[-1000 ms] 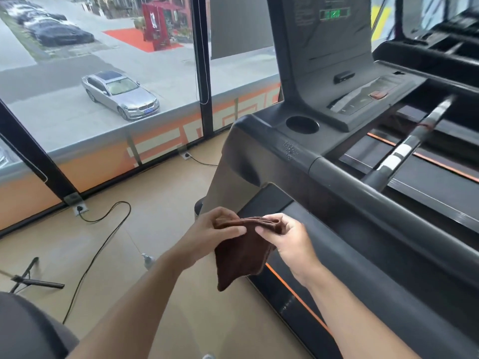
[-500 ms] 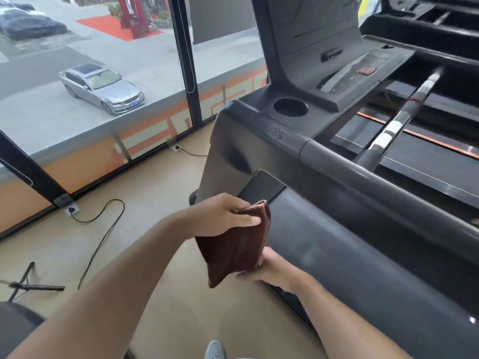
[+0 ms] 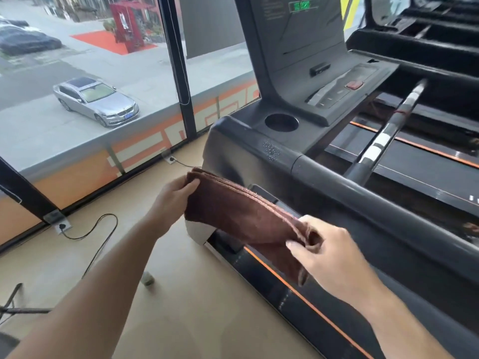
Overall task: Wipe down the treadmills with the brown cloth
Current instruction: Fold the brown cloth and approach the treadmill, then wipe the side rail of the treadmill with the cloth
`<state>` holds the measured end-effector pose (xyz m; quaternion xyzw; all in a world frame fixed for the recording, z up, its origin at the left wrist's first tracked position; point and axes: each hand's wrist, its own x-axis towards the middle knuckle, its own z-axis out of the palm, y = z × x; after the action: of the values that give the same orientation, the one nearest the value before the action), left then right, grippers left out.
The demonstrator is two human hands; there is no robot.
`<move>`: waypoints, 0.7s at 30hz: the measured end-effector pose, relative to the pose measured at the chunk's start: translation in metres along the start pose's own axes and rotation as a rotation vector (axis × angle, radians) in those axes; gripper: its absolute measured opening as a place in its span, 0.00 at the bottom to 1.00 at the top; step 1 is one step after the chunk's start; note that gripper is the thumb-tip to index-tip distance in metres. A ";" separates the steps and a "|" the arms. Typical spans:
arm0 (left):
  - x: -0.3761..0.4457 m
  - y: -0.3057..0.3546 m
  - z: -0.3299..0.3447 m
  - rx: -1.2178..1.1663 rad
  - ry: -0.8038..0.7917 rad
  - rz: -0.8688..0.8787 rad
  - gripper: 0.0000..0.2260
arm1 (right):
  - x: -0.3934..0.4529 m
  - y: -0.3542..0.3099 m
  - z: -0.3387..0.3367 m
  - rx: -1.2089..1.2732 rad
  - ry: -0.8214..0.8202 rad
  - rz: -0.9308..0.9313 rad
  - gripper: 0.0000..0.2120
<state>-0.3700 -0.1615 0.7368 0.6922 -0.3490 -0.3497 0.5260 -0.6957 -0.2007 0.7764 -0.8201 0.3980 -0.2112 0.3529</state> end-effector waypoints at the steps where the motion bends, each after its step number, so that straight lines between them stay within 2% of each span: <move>1: -0.001 -0.002 0.010 -0.068 0.005 0.026 0.10 | -0.003 -0.020 -0.017 0.031 0.108 -0.028 0.05; 3: -0.004 -0.001 0.032 -0.195 0.001 0.083 0.11 | 0.003 -0.051 -0.050 0.127 0.312 -0.071 0.07; 5: -0.007 0.007 0.051 -0.331 -0.016 0.123 0.11 | 0.023 -0.073 -0.082 0.104 0.449 -0.114 0.09; 8: -0.006 0.022 0.069 -0.438 0.043 0.151 0.12 | 0.078 -0.091 -0.120 -0.133 0.544 -0.147 0.10; 10: -0.003 0.022 0.076 -0.392 0.059 0.123 0.11 | 0.118 -0.096 -0.126 -0.424 0.587 -0.104 0.20; 11: -0.002 0.017 0.079 -0.356 0.041 0.086 0.09 | 0.131 -0.094 -0.120 -0.583 0.557 -0.062 0.27; 12: -0.001 0.009 0.080 -0.305 0.011 0.047 0.08 | 0.140 -0.091 -0.108 -0.675 0.444 -0.019 0.33; 15: 0.000 -0.017 0.080 -0.185 -0.035 -0.014 0.08 | 0.140 -0.072 -0.047 -0.705 -0.137 0.124 0.46; 16: 0.000 -0.020 0.079 -0.201 -0.004 -0.015 0.10 | 0.139 -0.062 -0.028 -0.779 -0.205 0.134 0.50; 18: 0.003 -0.019 0.073 -0.236 0.085 0.001 0.11 | 0.146 -0.052 0.001 -0.942 -0.103 0.104 0.52; 21: 0.011 -0.011 0.059 -0.255 0.154 0.045 0.11 | 0.165 -0.057 0.025 -1.040 0.045 0.067 0.47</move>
<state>-0.4132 -0.1967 0.7134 0.6366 -0.2757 -0.3250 0.6427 -0.5533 -0.2986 0.8133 -0.8691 0.4837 0.0081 -0.1030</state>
